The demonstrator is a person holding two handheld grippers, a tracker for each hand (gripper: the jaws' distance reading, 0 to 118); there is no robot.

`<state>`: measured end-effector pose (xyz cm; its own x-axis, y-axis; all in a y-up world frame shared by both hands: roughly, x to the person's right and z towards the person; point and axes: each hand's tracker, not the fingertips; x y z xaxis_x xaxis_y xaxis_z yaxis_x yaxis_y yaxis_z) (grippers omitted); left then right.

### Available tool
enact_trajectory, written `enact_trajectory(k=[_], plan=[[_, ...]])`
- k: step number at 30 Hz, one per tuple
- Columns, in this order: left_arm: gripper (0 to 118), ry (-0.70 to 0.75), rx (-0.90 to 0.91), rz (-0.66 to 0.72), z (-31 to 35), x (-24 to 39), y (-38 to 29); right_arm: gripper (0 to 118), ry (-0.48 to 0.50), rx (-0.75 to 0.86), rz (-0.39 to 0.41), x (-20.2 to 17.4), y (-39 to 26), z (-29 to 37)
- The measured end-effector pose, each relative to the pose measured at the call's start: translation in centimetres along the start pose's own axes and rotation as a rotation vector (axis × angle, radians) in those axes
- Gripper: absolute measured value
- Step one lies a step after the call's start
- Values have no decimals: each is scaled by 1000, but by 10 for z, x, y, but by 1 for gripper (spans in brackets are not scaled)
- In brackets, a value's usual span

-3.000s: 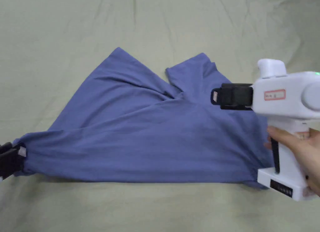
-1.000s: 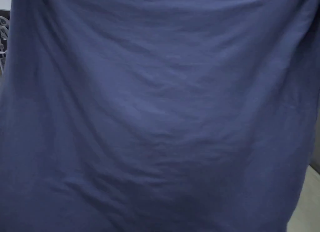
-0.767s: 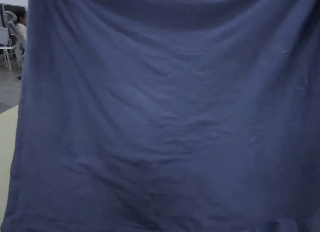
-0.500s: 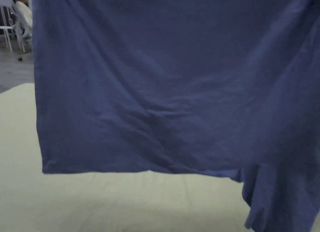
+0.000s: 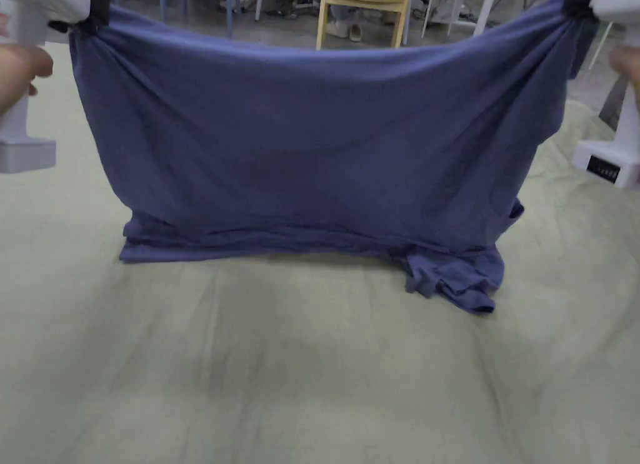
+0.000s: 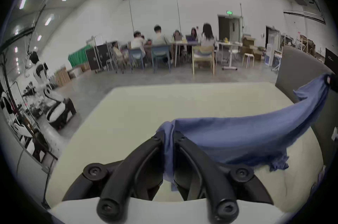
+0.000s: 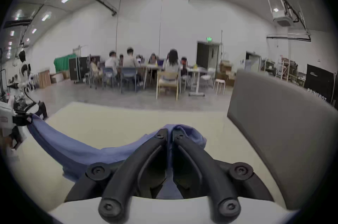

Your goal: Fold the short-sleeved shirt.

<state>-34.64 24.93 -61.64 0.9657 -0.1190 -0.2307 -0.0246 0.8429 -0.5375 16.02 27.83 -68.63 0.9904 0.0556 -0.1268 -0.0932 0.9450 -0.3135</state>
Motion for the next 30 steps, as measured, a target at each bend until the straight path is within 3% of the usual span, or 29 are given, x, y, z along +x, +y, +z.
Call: enact_trajectory(k=[4, 9, 11, 14, 18, 25, 28, 30], plan=[[7, -5, -18, -31, 3, 9, -24, 5, 36, -43, -62, 0, -40, -2], [7, -74, -31, 12, 20, 2, -54, 5, 57, -72, -77, -1, -85, 36], [7, -163, -123, 62, 36, 0, -73, 5, 41, -137, -23, -3, -112, 56], [7, -156, -121, 46, 65, -2, -117, 5, 82, -180, -4, 1, -162, 94], [7, -157, -160, -44, 107, -5, -188, 5, 123, -221, -53, 11, -227, 165], [7, -162, -226, -31, 220, -6, -314, 5, 124, -284, -105, 27, -302, 307], [7, -112, -306, -22, 248, -19, -362, 5, 130, -324, -166, 34, -327, 361], [7, -103, -328, -17, 271, -23, -388, 5, 123, -348, -151, 33, -343, 393]])
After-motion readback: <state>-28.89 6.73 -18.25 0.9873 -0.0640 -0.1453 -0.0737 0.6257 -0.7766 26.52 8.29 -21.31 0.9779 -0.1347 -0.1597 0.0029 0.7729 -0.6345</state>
